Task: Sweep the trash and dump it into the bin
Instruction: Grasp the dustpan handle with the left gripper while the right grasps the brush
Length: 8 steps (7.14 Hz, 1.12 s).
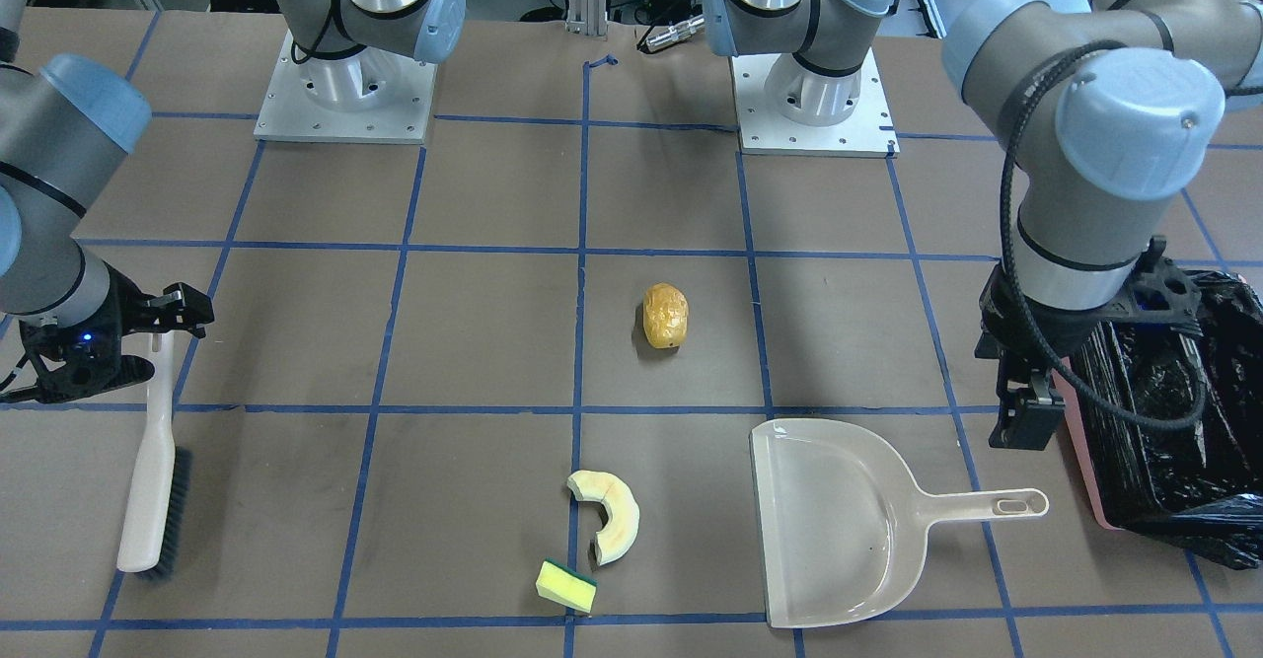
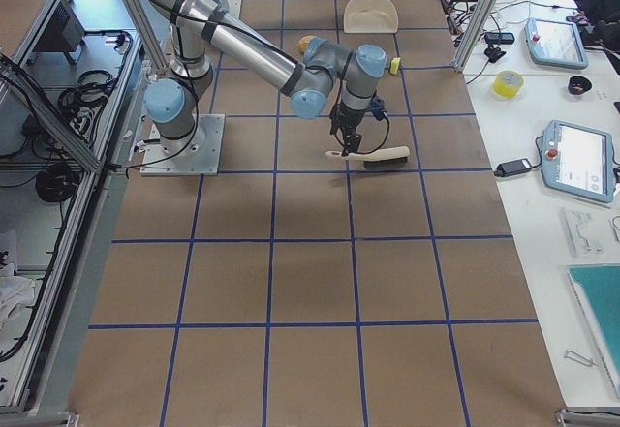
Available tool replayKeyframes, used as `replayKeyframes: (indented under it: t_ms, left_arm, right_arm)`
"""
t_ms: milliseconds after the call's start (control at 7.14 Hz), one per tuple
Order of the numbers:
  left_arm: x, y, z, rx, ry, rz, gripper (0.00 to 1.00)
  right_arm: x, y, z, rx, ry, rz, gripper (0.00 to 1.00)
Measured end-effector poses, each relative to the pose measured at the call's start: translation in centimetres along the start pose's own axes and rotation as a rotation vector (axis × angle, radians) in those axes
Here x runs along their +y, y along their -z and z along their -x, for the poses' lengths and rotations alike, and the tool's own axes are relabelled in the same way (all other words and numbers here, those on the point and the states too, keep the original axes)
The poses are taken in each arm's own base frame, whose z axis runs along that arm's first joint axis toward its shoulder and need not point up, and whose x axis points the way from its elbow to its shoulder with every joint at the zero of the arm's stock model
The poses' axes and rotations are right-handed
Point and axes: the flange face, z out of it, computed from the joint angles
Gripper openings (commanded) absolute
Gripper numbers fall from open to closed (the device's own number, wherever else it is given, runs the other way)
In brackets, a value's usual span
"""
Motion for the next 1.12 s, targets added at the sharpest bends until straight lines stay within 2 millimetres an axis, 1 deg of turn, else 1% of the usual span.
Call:
replayKeyframes:
  t_ms: [140, 280, 420, 560, 700, 980, 1120]
  left_arm:
    - [-1.2, -1.8, -1.6, -0.008, 0.017, -0.003, 0.98]
    - [-2.3, -3.8, -2.9, -0.011, 0.036, -0.005, 0.97]
    - [-2.8, -6.0, -3.9, -0.01, 0.065, -0.007, 0.97]
    - [-2.7, -8.3, -4.5, -0.022, 0.104, -0.003, 0.96]
    - [-2.4, -10.3, -4.7, -0.044, 0.134, 0.003, 0.95]
    - [-2.1, -13.1, -4.5, -0.087, 0.155, 0.0, 0.96]
    - [-1.9, -14.4, -4.5, -0.107, 0.154, -0.005, 0.96]
  right_arm:
    - [-0.4, -0.9, -0.4, 0.008, -0.022, 0.01, 0.89]
    - [-0.7, -1.4, -0.6, 0.01, -0.055, 0.015, 0.84]
    - [-0.8, -1.8, -0.6, 0.006, -0.074, 0.022, 0.7]
    - [-0.8, -2.2, -0.6, 0.001, -0.078, 0.028, 0.58]
    - [-0.9, -2.5, -0.5, -0.003, -0.077, 0.034, 0.54]
    - [-0.9, -3.0, -0.4, -0.012, -0.075, 0.047, 0.46]
    - [-0.9, -3.0, -0.4, -0.016, -0.077, 0.051, 0.32]
